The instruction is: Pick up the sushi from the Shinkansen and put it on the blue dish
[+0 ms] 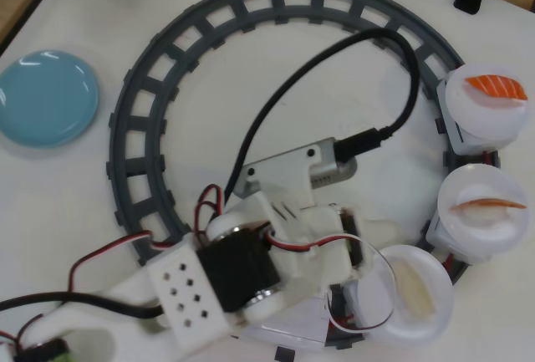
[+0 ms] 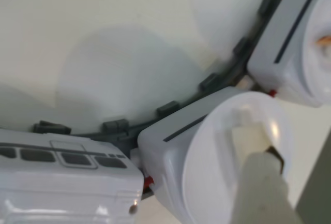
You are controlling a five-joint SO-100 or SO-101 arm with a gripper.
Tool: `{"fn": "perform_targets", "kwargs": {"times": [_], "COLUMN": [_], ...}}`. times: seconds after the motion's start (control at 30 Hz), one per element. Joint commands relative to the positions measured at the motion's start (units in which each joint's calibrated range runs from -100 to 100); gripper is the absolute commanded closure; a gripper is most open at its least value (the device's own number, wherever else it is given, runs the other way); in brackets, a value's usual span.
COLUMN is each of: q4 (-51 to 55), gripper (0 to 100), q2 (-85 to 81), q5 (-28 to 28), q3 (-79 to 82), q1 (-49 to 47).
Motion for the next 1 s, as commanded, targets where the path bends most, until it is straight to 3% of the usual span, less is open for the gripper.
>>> {"fn": "perform_targets", "kwargs": {"times": [0.0,0.33,0.97], "q4": [2.56,4.94,6.13], "gripper": [76,76,76], "q2": [5.77,18.3,19.29], "q5": [-1.11,-1.21,-1.53], "q3": [-10.82,-21.46,-13.53], "q1": [2.22,7.59,7.5]}}
